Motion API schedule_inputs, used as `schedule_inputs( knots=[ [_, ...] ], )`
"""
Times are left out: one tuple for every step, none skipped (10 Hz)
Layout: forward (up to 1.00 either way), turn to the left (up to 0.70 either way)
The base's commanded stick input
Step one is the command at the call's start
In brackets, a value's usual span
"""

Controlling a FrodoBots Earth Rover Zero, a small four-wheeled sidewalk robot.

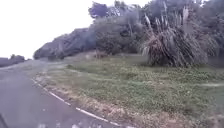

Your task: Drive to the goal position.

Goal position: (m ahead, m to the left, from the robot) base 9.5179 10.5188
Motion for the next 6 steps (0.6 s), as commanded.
schedule_inputs(
  knots=[
    [0.0, 0.6],
    [0.0, 0.6],
    [0.0, 0.6],
    [0.0, 0.6],
    [0.0, 0.6],
    [0.0, 0.6]
  ],
)
